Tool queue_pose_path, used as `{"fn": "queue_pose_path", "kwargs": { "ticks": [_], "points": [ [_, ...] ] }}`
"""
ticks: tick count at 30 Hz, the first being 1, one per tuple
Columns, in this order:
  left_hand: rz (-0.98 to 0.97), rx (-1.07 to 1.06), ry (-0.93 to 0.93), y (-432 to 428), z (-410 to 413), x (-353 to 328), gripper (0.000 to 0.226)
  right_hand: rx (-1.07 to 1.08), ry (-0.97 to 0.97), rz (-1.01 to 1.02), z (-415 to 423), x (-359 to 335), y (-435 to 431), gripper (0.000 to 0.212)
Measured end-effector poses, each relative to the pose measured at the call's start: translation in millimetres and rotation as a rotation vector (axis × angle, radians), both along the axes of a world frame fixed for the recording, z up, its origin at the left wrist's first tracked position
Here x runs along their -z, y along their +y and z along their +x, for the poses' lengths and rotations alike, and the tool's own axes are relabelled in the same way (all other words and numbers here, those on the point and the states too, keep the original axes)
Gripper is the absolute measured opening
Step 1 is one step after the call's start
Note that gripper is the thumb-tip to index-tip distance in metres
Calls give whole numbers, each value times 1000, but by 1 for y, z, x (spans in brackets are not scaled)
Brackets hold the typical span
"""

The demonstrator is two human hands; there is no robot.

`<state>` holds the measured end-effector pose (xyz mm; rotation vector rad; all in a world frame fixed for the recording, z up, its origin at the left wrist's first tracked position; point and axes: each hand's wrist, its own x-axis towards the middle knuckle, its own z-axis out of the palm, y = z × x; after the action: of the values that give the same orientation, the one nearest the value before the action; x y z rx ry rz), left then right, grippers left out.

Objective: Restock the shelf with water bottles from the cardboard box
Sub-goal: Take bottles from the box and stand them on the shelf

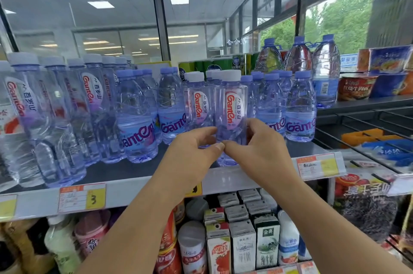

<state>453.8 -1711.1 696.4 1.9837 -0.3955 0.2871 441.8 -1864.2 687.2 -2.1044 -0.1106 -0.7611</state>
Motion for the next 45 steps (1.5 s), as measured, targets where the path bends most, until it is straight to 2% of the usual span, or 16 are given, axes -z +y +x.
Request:
{"fn": "queue_pose_path", "kwargs": {
  "ticks": [7, 18, 21, 24, 29, 34, 37, 41, 45],
  "points": [
    [40, 17, -24, -9, -2, 2, 44, 10, -6, 44, -2, 4, -7, 21],
    [105, -10, 6, -10, -18, 2, 49, 11, 19, -140, -9, 6, -5, 17],
    [73, -37, -29, -4, -29, 6, 46, 28, -30, -131, -20, 14, -3, 28],
    [69, -33, -55, 4, -45, 11, 44, 60, -41, -82, -42, 26, 3, 59],
    [15, 2, -20, 29, -81, 34, 43, 93, -1, -44, -97, 52, 25, 52],
    [-60, 53, 108, 70, -130, 99, 39, 140, 110, -86, -166, 106, 61, 42],
    [-55, 93, 217, 98, -165, 157, 38, 140, 241, -89, -210, 161, 85, 41],
    [-19, 77, 445, 136, -201, 258, 37, 116, 521, -38, -252, 265, 113, 37],
    [33, 25, 656, 166, -228, 379, 37, 111, 812, -107, -280, 391, 130, 32]
  ]
}}
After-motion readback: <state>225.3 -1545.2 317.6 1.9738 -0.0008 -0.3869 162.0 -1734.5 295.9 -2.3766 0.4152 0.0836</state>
